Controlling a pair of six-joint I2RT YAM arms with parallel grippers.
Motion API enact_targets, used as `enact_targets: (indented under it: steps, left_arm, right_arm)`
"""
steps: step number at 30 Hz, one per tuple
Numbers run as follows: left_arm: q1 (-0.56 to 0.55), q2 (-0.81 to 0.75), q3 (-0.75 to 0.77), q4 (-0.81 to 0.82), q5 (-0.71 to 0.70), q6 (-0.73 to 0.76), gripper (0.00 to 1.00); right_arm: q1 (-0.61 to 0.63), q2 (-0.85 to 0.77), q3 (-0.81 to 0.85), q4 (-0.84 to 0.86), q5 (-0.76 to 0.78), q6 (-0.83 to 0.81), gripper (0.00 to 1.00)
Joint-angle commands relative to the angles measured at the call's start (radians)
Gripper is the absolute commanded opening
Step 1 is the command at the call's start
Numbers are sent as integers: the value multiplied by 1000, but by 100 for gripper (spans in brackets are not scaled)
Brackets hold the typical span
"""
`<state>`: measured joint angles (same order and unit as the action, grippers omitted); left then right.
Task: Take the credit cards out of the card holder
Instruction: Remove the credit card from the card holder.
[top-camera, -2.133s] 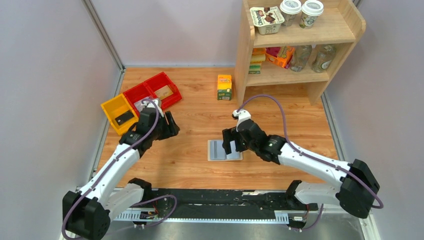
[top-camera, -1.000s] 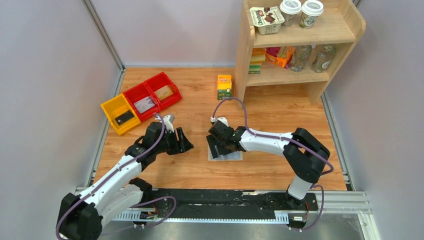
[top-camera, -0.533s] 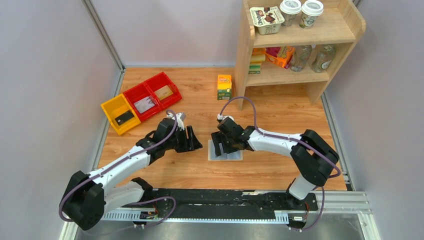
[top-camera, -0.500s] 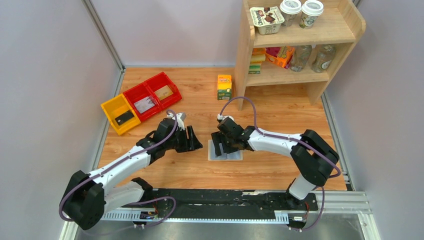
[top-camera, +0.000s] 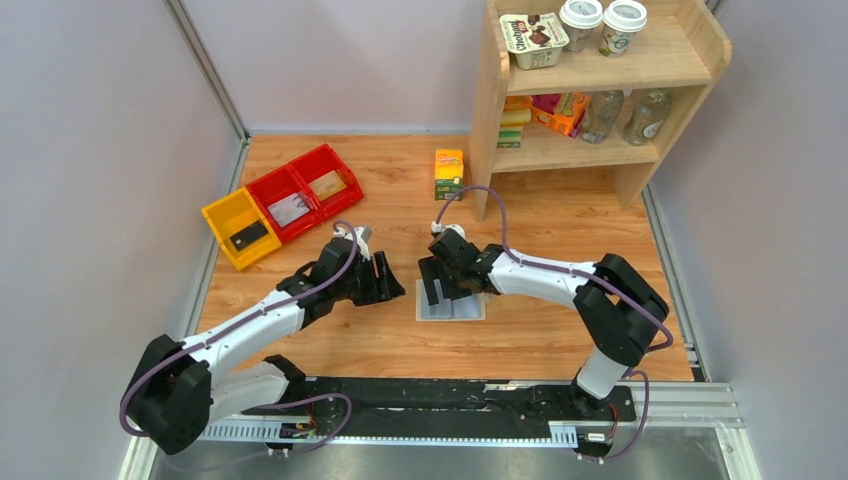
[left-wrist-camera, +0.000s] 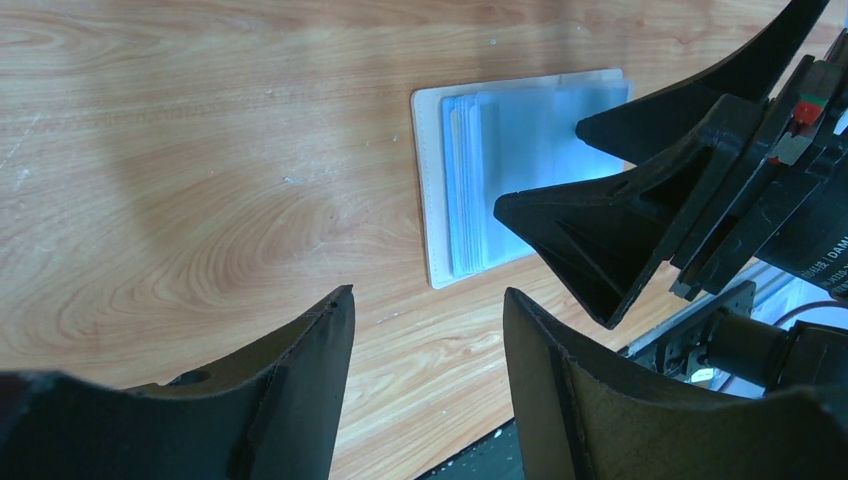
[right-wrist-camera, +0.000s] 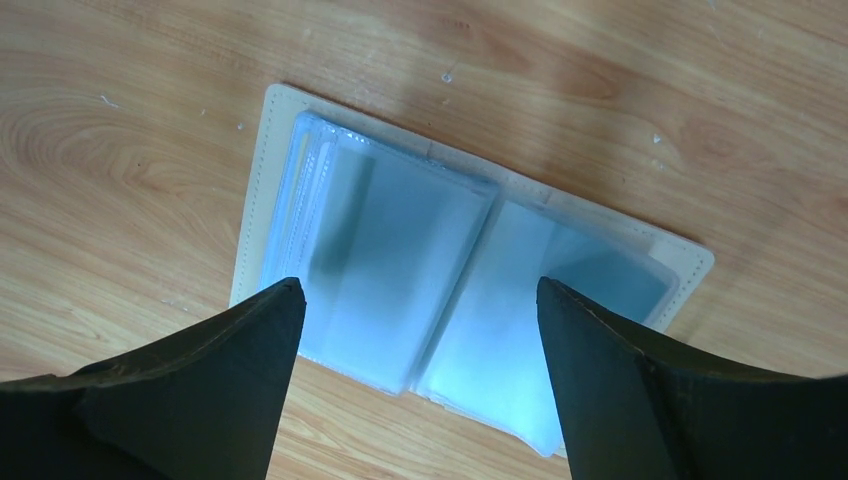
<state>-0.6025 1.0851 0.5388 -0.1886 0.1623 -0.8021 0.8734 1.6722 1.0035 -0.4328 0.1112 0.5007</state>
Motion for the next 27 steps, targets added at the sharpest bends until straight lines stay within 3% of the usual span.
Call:
enact_targets:
  steps: [1, 14, 20, 27]
  left_arm:
    - [-8, 4, 0, 34, -17, -12, 64]
    - [-25, 55, 19, 67, 0, -31, 63]
    - [-54, 108, 58, 89, 0, -39, 63]
    - [-94, 216, 119, 113, -6, -46, 63]
  right_arm:
    - [9, 26, 55, -4, 7, 9, 89]
    - [12, 124, 83, -118, 71, 13, 88]
    - [-1, 115, 61, -142, 74, 9, 80]
    - [-39, 95, 11, -124, 22, -4, 60]
